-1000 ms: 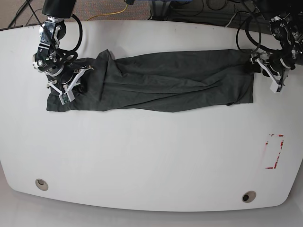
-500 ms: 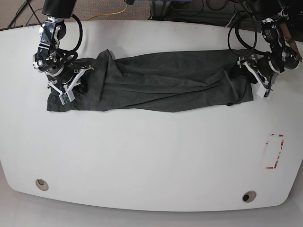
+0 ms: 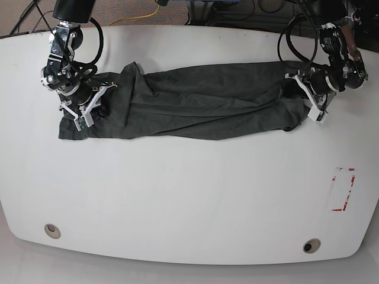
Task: Layout the t-shirt on the table in an organized manner, then fold the t-shirt properly
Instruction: 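Grasp the strip end with the left gripper and fold it toward the right gripper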
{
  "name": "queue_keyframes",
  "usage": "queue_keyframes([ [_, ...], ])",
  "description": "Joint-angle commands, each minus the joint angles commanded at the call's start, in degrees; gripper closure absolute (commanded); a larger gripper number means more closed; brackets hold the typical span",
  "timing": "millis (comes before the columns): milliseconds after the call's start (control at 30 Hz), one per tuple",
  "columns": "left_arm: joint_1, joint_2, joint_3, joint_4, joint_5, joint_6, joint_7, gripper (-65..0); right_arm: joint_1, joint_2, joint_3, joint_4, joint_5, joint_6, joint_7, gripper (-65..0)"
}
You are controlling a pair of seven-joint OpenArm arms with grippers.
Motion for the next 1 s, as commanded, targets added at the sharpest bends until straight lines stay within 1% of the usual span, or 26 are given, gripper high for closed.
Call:
queue_keyframes([
  [33,0.0,0.0,-0.1,0.1,0.0,0.0,0.0,0.0,0.0,0.0,0.0,0.0,0.0,0.00,0.0,-4.0],
  [167,0.0,-0.2,-0.3,0.5,-0.4,0.0,0.0,-0.6,0.0,-0.1,0.0,0.0,0.0,0.00,0.0,-4.0],
  [367,0.4,-0.2,-0.3,8.2,-0.4,0.0,0.4,-0.4,0.0,-0.1,0.0,0.0,-0.1,0.00,0.0,-4.0],
  [433,0.4,-0.1,-0.3,12.0,-0.4,0.0,1.7,-0.4,0.0,-0.1,0.0,0.0,-0.2,0.00,0.0,-4.0],
  [600,-0.4,-0.1,-0.2,18.6,-1.0,0.0,7.0,-0.4,0.0,-0.1,0.0,0.0,-0.3,0.00,0.0,-4.0],
  [733,-2.6,-0.4,0.1,20.2,-5.9,0.0,9.7,-0.4,0.0,-0.1,0.0,0.0,-0.2,0.00,0.0,-4.0],
  [800,-4.4,-0.4,0.1,20.2,-8.6,0.0,10.1,-0.4,0.0,-0.1,0.0,0.0,0.0,0.00,0.0,-4.0],
  [933,-6.1,-0.2,1.3,20.2,-11.1,0.0,10.1,-0.7,0.0,-0.1,0.0,0.0,0.0,0.00,0.0,-4.0],
  [1000,-6.8,-0.2,4.4,20.1,-11.3,0.0,10.1,-0.7,0.0,-0.1,0.0,0.0,0.0,0.00,0.0,-4.0],
])
